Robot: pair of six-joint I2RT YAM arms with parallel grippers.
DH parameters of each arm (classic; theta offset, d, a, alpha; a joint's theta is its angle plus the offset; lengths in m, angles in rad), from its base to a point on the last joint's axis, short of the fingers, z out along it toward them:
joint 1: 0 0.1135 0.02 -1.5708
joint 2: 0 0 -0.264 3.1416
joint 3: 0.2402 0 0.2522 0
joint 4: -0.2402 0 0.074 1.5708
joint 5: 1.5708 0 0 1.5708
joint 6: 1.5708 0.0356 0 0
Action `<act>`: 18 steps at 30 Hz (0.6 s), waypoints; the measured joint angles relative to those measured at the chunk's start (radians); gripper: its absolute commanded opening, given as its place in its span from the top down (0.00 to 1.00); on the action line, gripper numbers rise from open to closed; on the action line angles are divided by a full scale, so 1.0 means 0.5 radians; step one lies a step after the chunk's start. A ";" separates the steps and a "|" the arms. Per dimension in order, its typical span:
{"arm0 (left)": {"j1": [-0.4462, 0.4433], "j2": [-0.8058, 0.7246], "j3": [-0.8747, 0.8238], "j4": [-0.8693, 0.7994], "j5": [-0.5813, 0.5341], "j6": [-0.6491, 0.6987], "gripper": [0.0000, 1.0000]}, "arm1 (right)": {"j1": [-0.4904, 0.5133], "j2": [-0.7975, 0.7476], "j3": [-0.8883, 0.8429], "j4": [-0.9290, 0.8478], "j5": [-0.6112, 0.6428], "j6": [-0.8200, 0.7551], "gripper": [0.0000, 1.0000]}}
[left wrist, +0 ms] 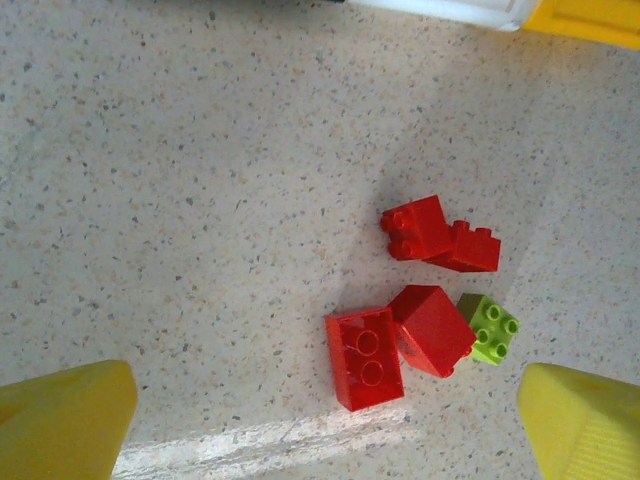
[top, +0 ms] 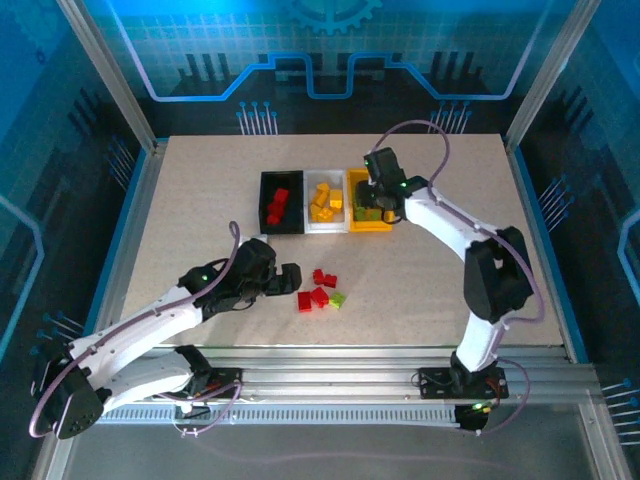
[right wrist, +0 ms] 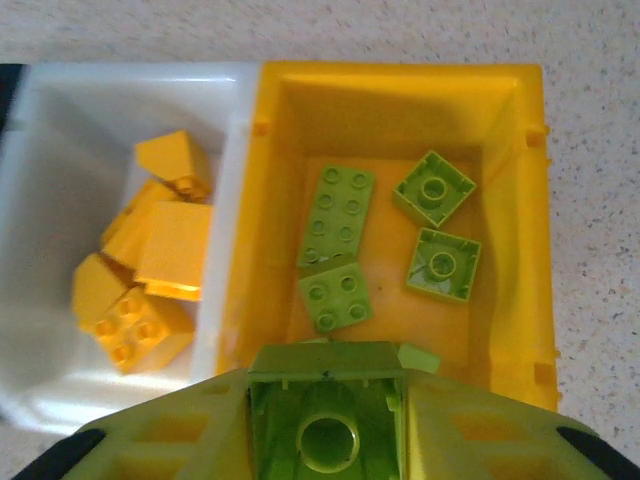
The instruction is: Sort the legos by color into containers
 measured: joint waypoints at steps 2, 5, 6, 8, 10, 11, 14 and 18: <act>0.000 0.002 -0.014 -0.002 0.019 0.000 0.01 | -0.023 0.092 0.055 -0.024 -0.002 0.016 0.44; 0.000 0.005 -0.014 0.001 0.037 0.001 0.01 | -0.046 0.155 0.084 -0.045 -0.022 0.024 0.34; 0.000 0.008 -0.014 0.001 0.043 0.001 0.01 | -0.050 0.156 0.084 -0.052 -0.028 0.025 0.33; 0.000 0.018 -0.014 0.005 0.056 0.002 0.01 | -0.050 0.150 0.085 -0.056 -0.034 0.028 0.32; 0.000 0.037 -0.014 0.021 0.082 0.009 0.01 | -0.049 0.130 0.082 -0.058 -0.040 0.029 0.32; 0.000 0.049 -0.014 0.029 0.092 0.014 0.01 | -0.049 0.108 0.069 -0.053 -0.040 0.029 0.32; -0.017 0.125 0.018 0.039 0.124 0.046 0.01 | -0.031 -0.060 -0.057 -0.034 -0.037 0.031 0.32; -0.143 0.323 0.182 0.047 0.126 0.117 0.01 | 0.043 -0.396 -0.324 -0.001 -0.030 0.067 0.32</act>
